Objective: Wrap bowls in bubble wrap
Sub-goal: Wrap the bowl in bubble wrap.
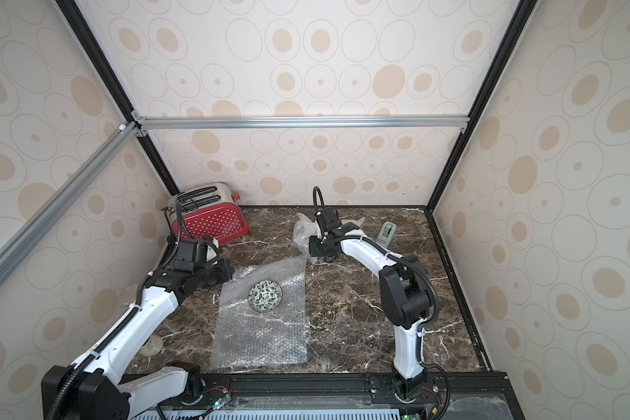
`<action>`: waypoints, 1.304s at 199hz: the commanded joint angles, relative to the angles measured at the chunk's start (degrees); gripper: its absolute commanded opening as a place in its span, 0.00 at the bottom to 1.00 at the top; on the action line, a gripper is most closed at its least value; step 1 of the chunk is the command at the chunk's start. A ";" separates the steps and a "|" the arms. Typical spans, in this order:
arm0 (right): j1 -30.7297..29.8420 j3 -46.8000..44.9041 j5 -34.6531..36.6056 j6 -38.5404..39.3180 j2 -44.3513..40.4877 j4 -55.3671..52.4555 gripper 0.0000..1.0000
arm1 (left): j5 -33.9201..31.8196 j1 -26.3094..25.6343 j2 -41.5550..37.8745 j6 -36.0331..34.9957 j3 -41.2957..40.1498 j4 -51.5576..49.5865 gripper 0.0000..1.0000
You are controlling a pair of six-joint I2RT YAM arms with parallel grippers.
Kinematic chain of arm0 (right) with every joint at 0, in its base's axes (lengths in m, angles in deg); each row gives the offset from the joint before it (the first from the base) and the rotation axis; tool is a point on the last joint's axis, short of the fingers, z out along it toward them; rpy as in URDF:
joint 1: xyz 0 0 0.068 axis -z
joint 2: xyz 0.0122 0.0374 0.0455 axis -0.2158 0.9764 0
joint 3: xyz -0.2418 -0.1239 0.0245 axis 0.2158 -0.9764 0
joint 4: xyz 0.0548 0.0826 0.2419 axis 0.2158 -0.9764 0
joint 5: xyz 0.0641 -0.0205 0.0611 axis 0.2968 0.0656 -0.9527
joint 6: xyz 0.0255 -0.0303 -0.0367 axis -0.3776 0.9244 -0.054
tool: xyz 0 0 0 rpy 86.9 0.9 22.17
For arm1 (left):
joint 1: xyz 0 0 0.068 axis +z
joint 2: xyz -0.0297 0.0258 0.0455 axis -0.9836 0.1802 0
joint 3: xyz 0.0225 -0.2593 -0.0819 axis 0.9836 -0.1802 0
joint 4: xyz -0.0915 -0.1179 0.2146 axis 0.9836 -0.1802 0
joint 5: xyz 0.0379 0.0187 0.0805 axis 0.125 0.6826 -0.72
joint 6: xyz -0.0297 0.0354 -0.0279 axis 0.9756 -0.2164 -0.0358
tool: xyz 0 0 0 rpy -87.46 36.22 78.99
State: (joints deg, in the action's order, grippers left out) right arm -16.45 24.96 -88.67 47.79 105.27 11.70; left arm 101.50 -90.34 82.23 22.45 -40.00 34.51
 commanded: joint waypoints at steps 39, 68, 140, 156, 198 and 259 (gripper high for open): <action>-1.45 7.78 -4.35 2.59 -2.39 -9.00 0.41 | 11.53 -2.00 -3.46 0.77 -1.17 -3.37 0.00; -2.18 8.80 -4.72 2.26 -2.92 -9.73 0.41 | 13.21 -6.16 -3.87 1.96 -1.88 -4.75 0.00; -9.69 14.53 -8.38 3.36 -0.52 -15.29 0.42 | 8.93 -18.57 -0.02 4.74 -7.41 -4.35 0.00; -11.43 15.73 -9.62 3.40 1.00 -15.36 0.42 | 7.48 -19.00 1.55 3.95 -8.10 -4.68 0.00; -14.82 13.78 -18.69 0.31 5.67 -12.88 0.41 | 3.83 -18.99 3.24 2.62 -8.33 -4.95 0.00; -19.44 15.47 -22.29 -3.10 11.91 -9.25 0.38 | 5.56 -19.09 4.65 3.76 -9.95 -1.58 0.00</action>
State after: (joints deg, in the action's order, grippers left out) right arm -33.95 38.18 -108.45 46.37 114.69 1.44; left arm 106.47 -109.05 86.67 26.19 -49.31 32.39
